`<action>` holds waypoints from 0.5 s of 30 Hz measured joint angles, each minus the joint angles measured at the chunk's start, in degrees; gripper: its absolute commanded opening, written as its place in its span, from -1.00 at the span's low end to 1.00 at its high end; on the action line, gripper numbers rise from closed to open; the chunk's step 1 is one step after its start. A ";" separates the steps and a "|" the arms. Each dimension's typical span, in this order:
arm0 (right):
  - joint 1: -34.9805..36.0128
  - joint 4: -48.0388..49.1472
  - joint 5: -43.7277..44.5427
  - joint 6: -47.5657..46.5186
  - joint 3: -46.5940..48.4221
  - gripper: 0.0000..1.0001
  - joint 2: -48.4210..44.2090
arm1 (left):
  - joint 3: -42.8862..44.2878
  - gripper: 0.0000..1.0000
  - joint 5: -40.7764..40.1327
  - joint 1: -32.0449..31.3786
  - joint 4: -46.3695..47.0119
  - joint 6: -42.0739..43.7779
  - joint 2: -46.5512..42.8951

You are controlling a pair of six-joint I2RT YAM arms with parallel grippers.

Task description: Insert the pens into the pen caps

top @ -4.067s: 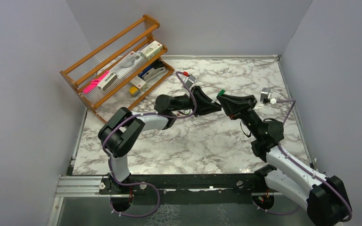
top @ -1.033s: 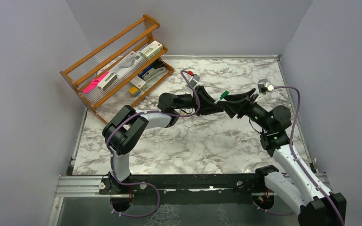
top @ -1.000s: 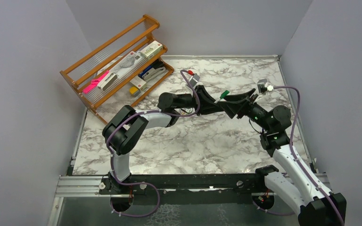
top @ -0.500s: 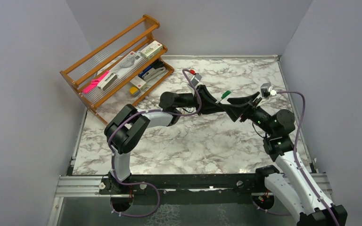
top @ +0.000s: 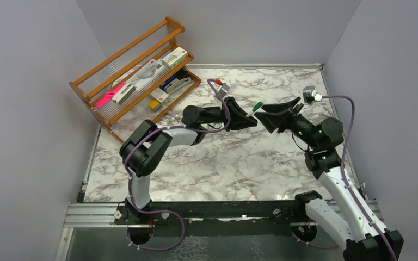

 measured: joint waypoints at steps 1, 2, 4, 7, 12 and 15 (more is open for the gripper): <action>0.00 0.76 0.00 0.26 0.31 0.10 0.76 | -0.22 -1.00 -0.02 0.00 0.00 0.07 0.00; 0.00 1.36 0.02 0.52 0.57 0.10 1.51 | -0.46 -1.00 -0.02 0.00 0.00 0.07 0.00; 0.00 2.62 0.00 1.14 0.79 0.09 2.97 | -0.85 -1.00 -0.02 0.00 0.00 0.13 0.00; 0.00 4.22 -0.02 2.23 0.85 0.05 4.92 | -1.05 -1.00 -0.02 0.00 -0.02 0.31 0.00; 0.00 7.15 -0.74 4.39 0.92 0.04 6.80 | -1.05 -1.00 -0.02 -0.04 0.00 0.48 0.00; 0.00 8.48 -1.01 5.27 0.92 0.03 6.91 | -1.05 -1.00 -0.02 -0.28 0.00 0.48 0.00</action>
